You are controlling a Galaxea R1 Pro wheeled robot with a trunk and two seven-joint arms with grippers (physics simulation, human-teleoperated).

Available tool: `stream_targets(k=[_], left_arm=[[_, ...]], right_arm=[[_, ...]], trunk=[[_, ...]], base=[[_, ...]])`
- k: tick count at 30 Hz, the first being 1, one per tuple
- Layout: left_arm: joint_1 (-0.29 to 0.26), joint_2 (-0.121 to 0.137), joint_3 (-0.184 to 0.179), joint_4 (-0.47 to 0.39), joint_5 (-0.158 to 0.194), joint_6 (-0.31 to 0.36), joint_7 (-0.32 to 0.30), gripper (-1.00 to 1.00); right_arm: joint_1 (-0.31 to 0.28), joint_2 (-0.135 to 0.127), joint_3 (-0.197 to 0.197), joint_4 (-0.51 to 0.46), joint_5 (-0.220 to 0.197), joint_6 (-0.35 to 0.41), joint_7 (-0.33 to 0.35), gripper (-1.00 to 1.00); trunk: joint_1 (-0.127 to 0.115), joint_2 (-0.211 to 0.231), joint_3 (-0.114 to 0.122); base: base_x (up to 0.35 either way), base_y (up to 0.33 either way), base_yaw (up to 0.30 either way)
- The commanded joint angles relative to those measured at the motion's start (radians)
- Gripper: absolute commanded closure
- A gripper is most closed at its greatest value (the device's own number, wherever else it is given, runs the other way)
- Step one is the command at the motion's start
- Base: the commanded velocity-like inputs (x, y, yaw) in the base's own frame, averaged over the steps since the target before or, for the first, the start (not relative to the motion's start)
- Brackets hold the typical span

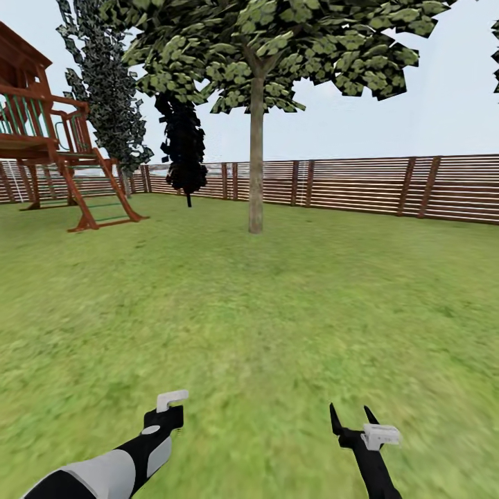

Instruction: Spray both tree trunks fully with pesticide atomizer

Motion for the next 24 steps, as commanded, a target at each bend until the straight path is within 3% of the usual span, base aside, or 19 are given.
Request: stream_targets(k=[1, 24], left_arm=[[0.000, 0.000, -0.001, 0.000, -0.001, 0.000, 0.000, 1.00], [0.000, 0.000, -0.001, 0.000, -0.001, 0.000, 0.000, 1.00]], right_arm=[[0.000, 0.000, 0.000, 0.000, 0.000, 0.000, 0.000, -1.00], [0.000, 0.000, 0.000, 0.000, 0.000, -0.001, 0.000, -1.00]], trunk=[[0.000, 0.000, 0.000], [0.000, 0.000, 0.000]], base=[[0.337, 0.000, 0.000], [0.337, 0.000, 0.000]])
